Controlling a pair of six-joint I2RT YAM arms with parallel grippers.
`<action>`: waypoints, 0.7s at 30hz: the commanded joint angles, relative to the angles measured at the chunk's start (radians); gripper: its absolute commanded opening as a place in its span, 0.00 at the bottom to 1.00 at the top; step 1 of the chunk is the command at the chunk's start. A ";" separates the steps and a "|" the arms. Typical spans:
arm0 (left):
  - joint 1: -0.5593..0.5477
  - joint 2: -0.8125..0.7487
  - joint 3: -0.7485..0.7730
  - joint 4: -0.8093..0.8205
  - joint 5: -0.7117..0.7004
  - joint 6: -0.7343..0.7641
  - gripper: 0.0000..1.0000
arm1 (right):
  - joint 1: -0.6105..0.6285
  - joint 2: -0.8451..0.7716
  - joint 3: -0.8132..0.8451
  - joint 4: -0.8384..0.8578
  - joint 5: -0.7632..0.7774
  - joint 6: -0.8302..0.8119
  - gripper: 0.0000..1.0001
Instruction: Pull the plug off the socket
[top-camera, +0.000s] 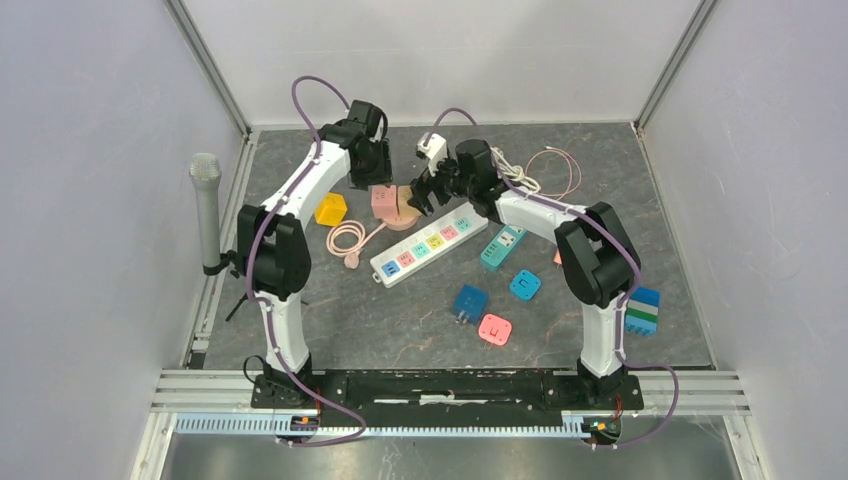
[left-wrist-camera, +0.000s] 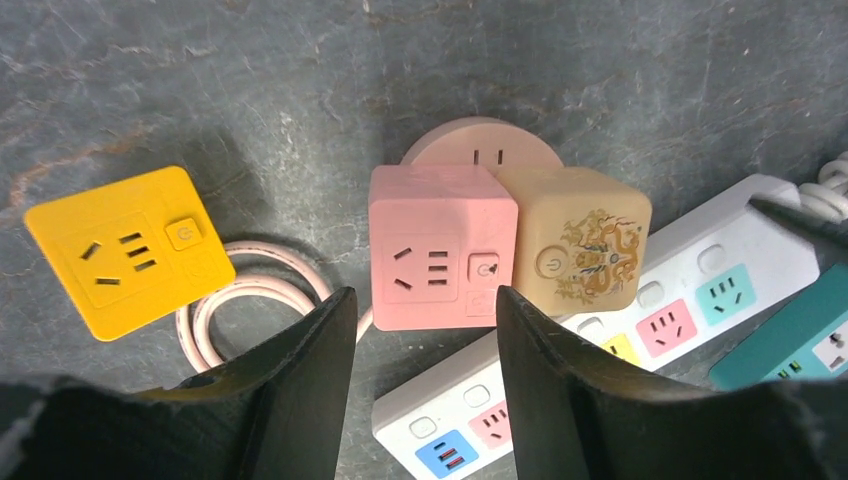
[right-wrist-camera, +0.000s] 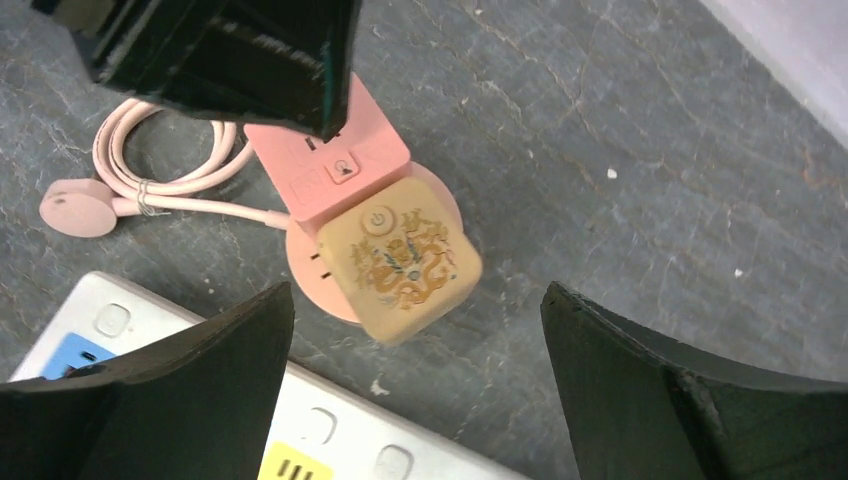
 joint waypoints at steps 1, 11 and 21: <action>0.009 -0.003 -0.039 0.026 0.062 -0.011 0.59 | -0.071 0.047 -0.001 0.162 -0.231 -0.103 0.98; 0.043 0.008 -0.084 0.027 0.170 0.025 0.56 | -0.084 0.229 0.261 -0.106 -0.446 -0.323 0.98; 0.054 0.043 -0.083 0.026 0.223 0.029 0.52 | -0.084 0.283 0.272 -0.112 -0.587 -0.356 0.96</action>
